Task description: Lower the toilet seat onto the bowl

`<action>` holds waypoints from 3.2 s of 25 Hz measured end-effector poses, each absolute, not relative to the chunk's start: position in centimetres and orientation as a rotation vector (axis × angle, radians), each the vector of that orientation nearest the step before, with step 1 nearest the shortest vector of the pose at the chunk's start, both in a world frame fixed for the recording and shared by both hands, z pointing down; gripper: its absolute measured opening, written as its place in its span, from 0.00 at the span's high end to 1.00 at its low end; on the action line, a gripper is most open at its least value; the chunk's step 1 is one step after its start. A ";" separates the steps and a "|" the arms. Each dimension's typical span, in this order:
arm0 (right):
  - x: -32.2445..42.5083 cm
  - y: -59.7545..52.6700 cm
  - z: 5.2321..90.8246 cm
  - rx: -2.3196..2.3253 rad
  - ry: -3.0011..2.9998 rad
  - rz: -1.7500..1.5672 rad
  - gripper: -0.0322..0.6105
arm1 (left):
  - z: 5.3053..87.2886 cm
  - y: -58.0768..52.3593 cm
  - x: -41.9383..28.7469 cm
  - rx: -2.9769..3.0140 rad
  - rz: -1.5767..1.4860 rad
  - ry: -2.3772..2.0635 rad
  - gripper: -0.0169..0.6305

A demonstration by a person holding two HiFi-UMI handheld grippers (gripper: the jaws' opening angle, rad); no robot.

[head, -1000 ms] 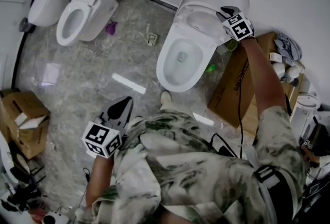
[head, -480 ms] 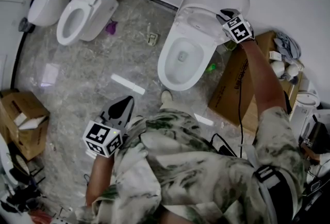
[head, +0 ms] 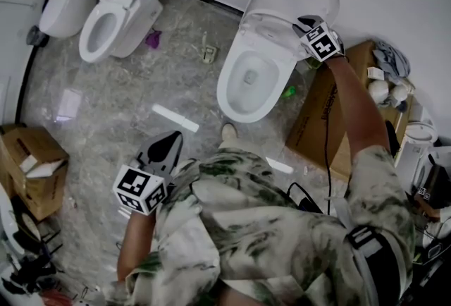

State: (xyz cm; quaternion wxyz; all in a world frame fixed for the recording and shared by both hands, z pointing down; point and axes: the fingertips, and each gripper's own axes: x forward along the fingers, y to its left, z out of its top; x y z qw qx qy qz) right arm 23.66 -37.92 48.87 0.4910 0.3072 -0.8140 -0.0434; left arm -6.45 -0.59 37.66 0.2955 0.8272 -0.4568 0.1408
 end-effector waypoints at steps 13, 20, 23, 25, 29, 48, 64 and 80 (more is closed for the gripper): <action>22.9 -34.9 49.6 0.707 -1.938 -0.144 0.77 | 38.2 2.8 -7.3 2.183 0.377 -1.233 0.94; 22.1 -33.1 50.1 0.677 -1.921 -0.164 0.77 | 37.9 3.8 -7.8 2.191 0.371 -1.236 0.94; 21.8 -32.3 50.4 0.668 -1.911 -0.165 0.77 | 37.9 4.3 -8.0 2.192 0.373 -1.240 0.94; 21.6 -31.6 50.5 0.661 -1.904 -0.172 0.77 | 37.9 4.9 -8.3 2.190 0.374 -1.246 0.94; 21.2 -30.3 50.8 0.640 -1.886 -0.187 0.77 | 38.0 6.1 -9.0 2.185 0.372 -1.253 0.94; 19.6 -26.3 52.8 0.616 -1.857 -0.176 0.77 | 39.1 8.9 -10.1 2.177 0.367 -1.222 0.94; 18.4 -23.0 54.7 0.602 -1.854 -0.156 0.77 | 40.1 10.2 -10.4 2.183 0.394 -1.166 0.94; 17.3 -20.2 56.8 0.583 -1.850 -0.129 0.76 | 41.0 11.5 -11.0 2.185 0.408 -1.125 0.94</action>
